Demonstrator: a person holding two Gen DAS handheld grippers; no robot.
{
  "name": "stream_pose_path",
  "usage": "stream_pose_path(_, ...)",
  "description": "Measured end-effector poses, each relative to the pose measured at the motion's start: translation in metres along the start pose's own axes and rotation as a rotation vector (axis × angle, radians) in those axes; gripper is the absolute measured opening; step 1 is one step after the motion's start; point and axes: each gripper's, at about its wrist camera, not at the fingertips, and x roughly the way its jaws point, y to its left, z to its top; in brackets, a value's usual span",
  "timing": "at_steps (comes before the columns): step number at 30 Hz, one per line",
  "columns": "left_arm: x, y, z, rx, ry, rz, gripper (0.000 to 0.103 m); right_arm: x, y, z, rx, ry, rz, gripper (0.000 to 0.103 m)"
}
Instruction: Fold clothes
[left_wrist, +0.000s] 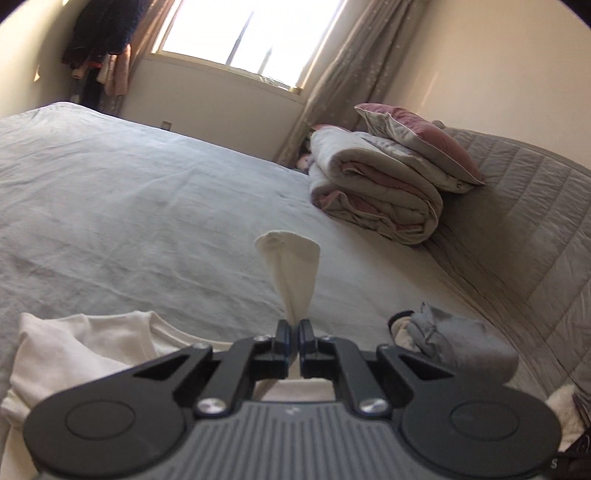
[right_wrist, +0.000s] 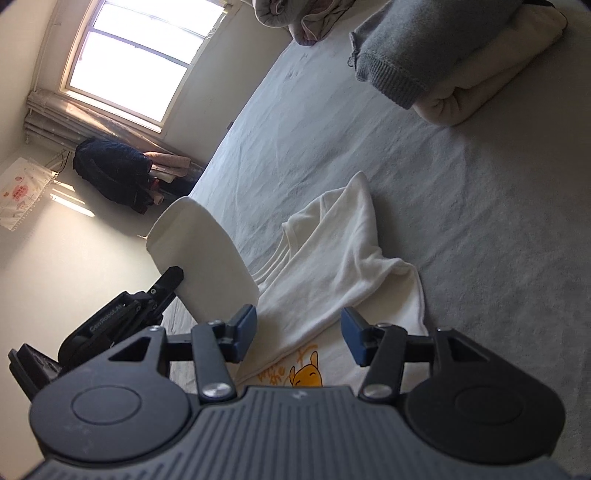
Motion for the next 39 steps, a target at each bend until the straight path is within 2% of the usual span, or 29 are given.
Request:
stream_pose_path(4, 0.008, -0.009, -0.017, 0.012, 0.057, -0.042, 0.004, -0.005, -0.013, 0.005, 0.104, -0.026, 0.057, 0.055)
stream_pose_path(7, 0.013, -0.01, -0.033, 0.017, 0.111, -0.072, 0.004, -0.008, -0.027, 0.008, 0.206, -0.046, 0.13, 0.056)
stream_pose_path(12, 0.023, -0.012, -0.059, 0.024, 0.201, -0.122, 0.006, 0.0, -0.045, 0.006, 0.336, -0.03, 0.201, 0.056)
stream_pose_path(13, 0.024, -0.012, -0.064, 0.027, 0.224, -0.135, 0.011, 0.002, -0.048, 0.006, 0.348, -0.025, 0.197, 0.057)
stream_pose_path(14, 0.025, -0.012, -0.068, 0.039, 0.267, -0.159, 0.021, 0.004, -0.05, 0.006, 0.356, -0.018, 0.189, 0.057)
stream_pose_path(16, 0.021, -0.01, -0.074, 0.07, 0.307, -0.193, 0.026, 0.006, -0.052, 0.006, 0.365, -0.012, 0.164, 0.057)
stream_pose_path(18, 0.01, -0.006, -0.075, 0.114, 0.302, -0.204, 0.031, 0.004, -0.056, 0.008, 0.368, -0.016, 0.142, 0.057)
stream_pose_path(22, -0.014, 0.019, -0.065, 0.132, 0.259, -0.154, 0.036, 0.002, -0.057, 0.008, 0.366, -0.023, 0.123, 0.057)
stream_pose_path(28, -0.034, 0.093, -0.037, 0.015, 0.163, 0.047, 0.037, 0.002, -0.044, 0.001, 0.265, -0.02, 0.065, 0.056)
stream_pose_path(30, -0.042, 0.116, -0.032, -0.028, 0.117, 0.097, 0.036, 0.002, -0.04, -0.003, 0.213, -0.022, 0.033, 0.047)
stream_pose_path(31, -0.046, 0.129, -0.031, -0.053, 0.093, 0.121, 0.035, 0.001, -0.036, -0.005, 0.18, -0.022, 0.015, 0.035)
stream_pose_path(32, -0.048, 0.139, -0.031, -0.083, 0.076, 0.135, 0.035, 0.0, -0.031, -0.008, 0.144, -0.022, -0.004, 0.016)
stream_pose_path(35, -0.055, 0.17, -0.033, -0.175, 0.029, 0.175, 0.028, -0.009, -0.015, -0.016, 0.024, -0.036, -0.036, 0.012)
stream_pose_path(39, -0.059, 0.196, -0.042, -0.265, 0.009, 0.174, 0.025, -0.023, 0.013, -0.02, -0.143, -0.088, -0.048, 0.011)
